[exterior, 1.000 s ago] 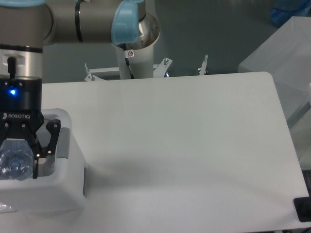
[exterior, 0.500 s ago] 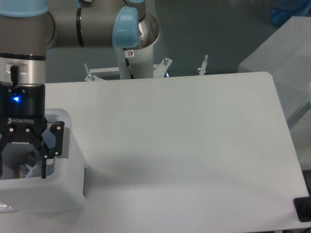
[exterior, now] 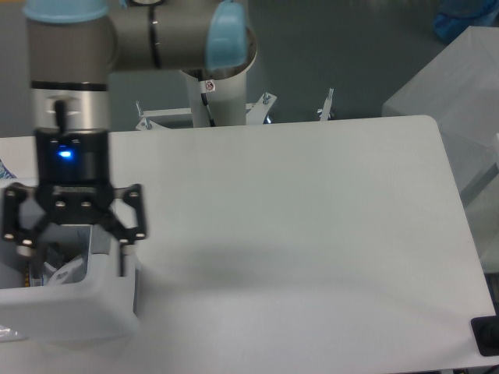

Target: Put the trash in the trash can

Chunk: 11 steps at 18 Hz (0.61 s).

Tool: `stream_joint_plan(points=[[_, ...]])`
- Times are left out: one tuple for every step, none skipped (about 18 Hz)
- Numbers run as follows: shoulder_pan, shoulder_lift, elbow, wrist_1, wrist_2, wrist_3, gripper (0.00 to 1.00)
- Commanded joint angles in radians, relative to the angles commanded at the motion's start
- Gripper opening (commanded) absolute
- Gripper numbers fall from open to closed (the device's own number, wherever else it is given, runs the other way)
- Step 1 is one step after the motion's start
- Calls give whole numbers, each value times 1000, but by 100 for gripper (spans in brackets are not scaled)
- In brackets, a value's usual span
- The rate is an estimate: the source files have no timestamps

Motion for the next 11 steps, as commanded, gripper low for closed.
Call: stream_joint_plan(points=[[17, 2, -3, -3, 12, 65, 100], [31, 6, -5, -5, 38, 99, 100], [37, 8, -5, -15, 66, 116, 100], [49, 9, -5, -31, 78, 122, 100], [63, 14, -5, -58, 80, 154, 100], [75, 24, -2, -96, 81, 219, 100], [83, 37, -2, -132, 81, 298, 100], [84, 49, -5, -165, 86, 370, 100], [86, 57, -9, -201, 87, 418, 100], [84, 69, -17, -230, 94, 444, 100], [83, 80, -20, -250, 112, 453, 100]])
